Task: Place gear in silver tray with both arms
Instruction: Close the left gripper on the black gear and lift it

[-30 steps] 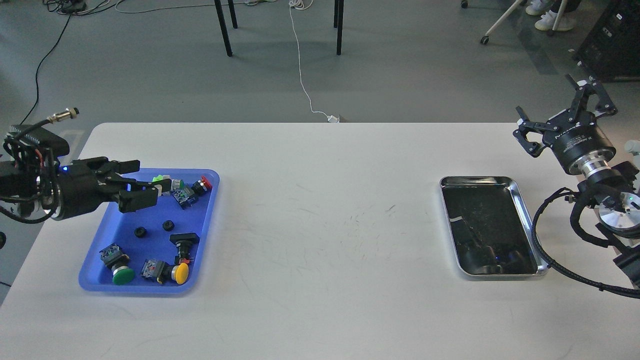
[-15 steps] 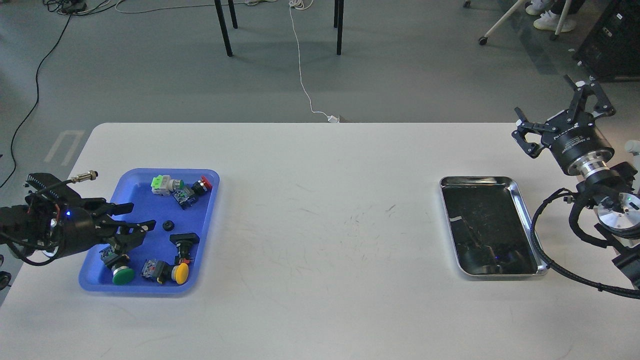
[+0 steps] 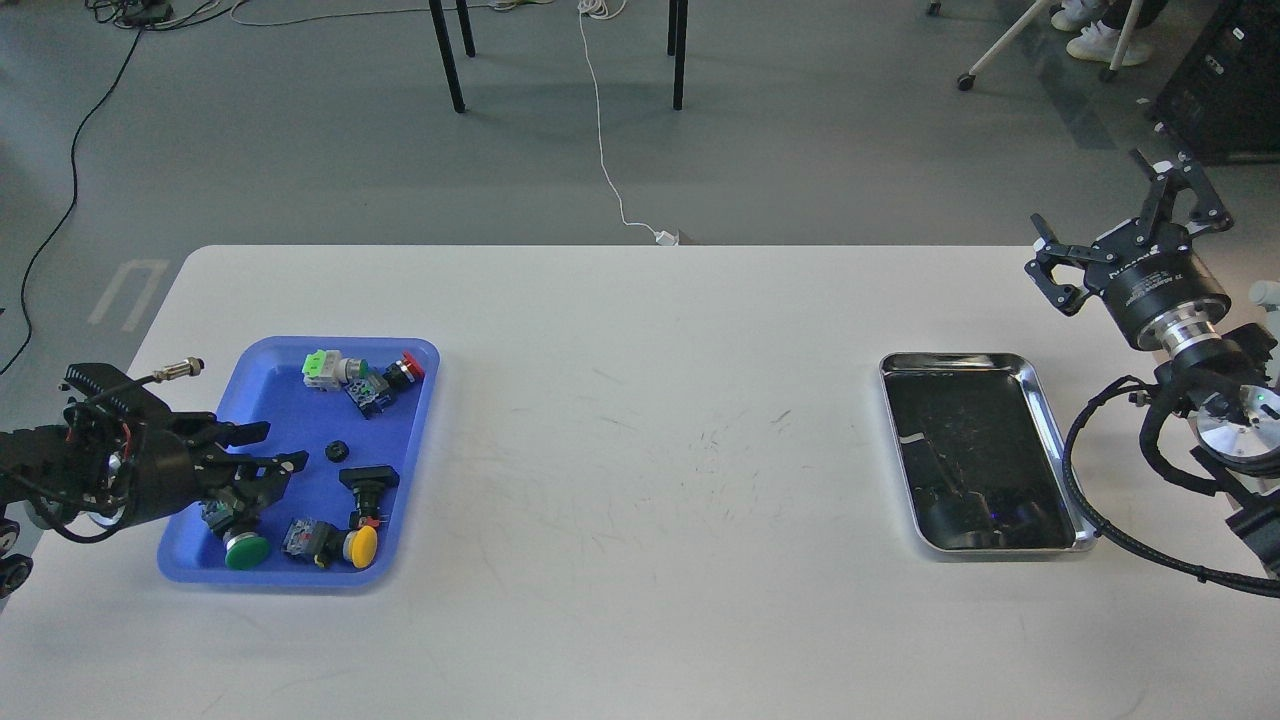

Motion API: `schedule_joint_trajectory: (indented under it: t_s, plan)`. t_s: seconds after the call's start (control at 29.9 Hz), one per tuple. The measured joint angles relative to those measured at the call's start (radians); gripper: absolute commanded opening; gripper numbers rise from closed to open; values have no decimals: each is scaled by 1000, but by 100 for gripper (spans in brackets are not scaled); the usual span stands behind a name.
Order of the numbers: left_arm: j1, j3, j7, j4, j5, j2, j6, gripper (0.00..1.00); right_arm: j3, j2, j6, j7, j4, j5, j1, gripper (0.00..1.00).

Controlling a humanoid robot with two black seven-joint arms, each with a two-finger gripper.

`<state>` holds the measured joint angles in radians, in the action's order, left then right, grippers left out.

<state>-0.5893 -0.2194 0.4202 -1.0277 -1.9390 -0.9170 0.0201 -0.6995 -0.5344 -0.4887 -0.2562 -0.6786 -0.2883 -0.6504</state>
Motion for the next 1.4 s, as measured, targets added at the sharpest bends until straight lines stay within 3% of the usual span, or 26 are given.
schedule_joint_trajectory:
  t_s: [0.1,0.84,1.4]
  plan:
    - [1,0,0,9,0,4,0,50,0,2,0,0,1,0,0,99]
    - [5,56,11,59,0,29,9,47,14,8,0,0,8,35,1,99]
    - [-1,62,8,59,5,34,14,28,14,7,0,-1,8,36,-1,99]
